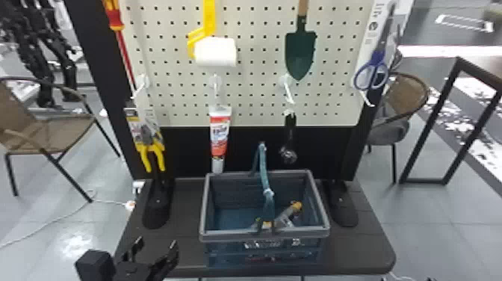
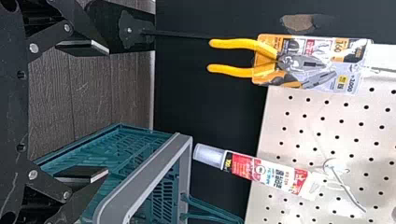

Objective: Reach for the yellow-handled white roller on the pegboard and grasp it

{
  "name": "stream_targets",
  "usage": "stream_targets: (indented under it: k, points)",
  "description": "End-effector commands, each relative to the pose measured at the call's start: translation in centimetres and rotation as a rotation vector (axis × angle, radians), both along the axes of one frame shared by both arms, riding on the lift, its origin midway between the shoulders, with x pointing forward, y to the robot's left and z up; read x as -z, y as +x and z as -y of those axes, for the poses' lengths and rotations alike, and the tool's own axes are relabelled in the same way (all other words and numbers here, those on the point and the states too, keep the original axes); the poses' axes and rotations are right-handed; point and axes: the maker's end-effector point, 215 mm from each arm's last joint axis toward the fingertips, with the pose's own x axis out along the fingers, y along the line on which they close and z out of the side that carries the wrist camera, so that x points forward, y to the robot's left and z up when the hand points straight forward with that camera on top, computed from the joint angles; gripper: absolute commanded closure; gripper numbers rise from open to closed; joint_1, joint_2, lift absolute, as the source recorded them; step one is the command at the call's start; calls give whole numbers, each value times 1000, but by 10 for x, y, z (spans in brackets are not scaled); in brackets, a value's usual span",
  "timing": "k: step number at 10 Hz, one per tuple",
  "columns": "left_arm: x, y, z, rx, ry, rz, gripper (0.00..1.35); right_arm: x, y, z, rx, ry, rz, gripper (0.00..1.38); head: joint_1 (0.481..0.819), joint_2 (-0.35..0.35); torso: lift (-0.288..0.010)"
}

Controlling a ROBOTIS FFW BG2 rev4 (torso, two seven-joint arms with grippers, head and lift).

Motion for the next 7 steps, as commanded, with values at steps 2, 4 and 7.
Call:
stream_targets:
  k: [2,4,7]
  points:
    - [-3,4,1,12,7,2,380,-2,2,1,2,0,5,295,549,0,-100]
    - [-4,6,-2,14,16,5,380,0,2,1,2,0,2,295,549,0,-100]
    - [-5,7,1,18,13,6,380,-1,2,1,4,6,4,297,549,0,-100]
